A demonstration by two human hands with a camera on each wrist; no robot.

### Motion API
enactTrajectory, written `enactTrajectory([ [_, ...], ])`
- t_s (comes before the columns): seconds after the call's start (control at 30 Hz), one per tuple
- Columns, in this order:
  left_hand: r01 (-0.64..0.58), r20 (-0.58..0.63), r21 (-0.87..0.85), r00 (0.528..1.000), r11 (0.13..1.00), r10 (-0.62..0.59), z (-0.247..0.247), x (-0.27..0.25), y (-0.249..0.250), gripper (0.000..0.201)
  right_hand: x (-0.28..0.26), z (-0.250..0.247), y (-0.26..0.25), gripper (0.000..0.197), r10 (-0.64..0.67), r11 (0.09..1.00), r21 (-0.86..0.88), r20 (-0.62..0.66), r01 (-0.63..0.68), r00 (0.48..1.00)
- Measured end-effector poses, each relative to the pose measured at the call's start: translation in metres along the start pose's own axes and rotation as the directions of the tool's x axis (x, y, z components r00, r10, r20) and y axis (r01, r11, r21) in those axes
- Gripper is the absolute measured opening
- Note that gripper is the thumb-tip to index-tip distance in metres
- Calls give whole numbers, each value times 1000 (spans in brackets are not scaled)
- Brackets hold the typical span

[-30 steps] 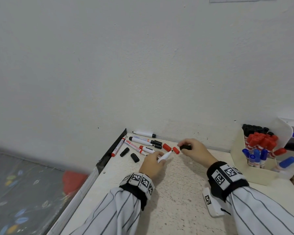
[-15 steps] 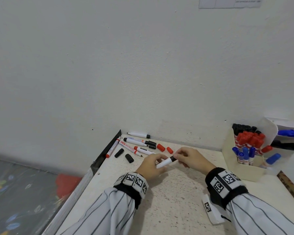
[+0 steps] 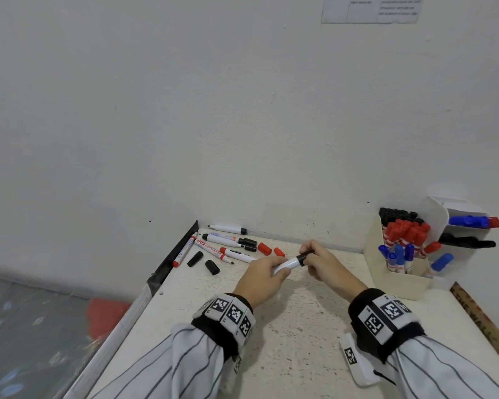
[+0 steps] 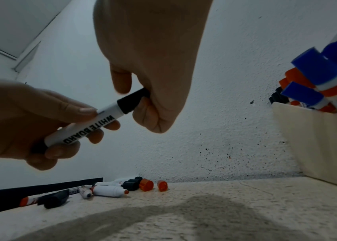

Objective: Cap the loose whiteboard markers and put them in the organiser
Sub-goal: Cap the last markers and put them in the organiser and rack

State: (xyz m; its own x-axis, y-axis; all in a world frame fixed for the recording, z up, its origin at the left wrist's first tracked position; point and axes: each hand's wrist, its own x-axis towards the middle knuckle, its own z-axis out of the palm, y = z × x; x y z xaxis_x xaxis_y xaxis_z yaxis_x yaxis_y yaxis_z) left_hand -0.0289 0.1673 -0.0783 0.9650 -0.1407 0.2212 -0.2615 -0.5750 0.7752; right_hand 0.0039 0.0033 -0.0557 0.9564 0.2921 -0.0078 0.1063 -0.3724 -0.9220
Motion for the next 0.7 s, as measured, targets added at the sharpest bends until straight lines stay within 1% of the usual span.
enactTrajectory([
  [0.03, -13, -9, 2, 1000, 1000, 13, 1, -2, 4, 33, -2, 1, -1, 12, 0, 1000, 20, -8, 1, 1000],
  [0.13, -41, -34, 9, 999, 999, 42, 2, -6, 10, 29, -9, 2, -2, 23, -35, 999, -13, -40, 34, 999],
  [0.23, -47, -40, 54, 998, 997, 49, 3, -9, 9, 32, -15, 4, 0, 16, -49, 999, 20, -87, 51, 995],
  [0.33, -39, -74, 27, 996, 999, 41, 3, -12, 7, 31, -19, 4, 0, 18, -16, 995, 93, -170, 32, 985],
  [0.4, -34, -87, -2, 996, 999, 34, 4, -15, 10, 26, -22, 4, -1, 24, 17, 998, 63, -170, -7, 985],
  [0.47, -28, -78, 10, 997, 1000, 29, 6, -20, 14, 21, -25, 7, -2, 28, 55, 997, 66, -160, -45, 986],
  [0.53, -22, -92, 57, 995, 998, 28, 7, -23, 19, 15, -28, 10, -4, 28, 84, 990, 126, -183, -61, 980],
  [0.6, -28, -104, 145, 994, 989, 43, 6, -25, 24, 18, -31, 11, -5, 27, 94, 986, 156, -212, -61, 973],
  [0.7, -52, -59, 273, 996, 961, 71, 4, -27, 31, 23, -35, 11, -4, 25, 107, 983, 166, -214, -72, 971],
])
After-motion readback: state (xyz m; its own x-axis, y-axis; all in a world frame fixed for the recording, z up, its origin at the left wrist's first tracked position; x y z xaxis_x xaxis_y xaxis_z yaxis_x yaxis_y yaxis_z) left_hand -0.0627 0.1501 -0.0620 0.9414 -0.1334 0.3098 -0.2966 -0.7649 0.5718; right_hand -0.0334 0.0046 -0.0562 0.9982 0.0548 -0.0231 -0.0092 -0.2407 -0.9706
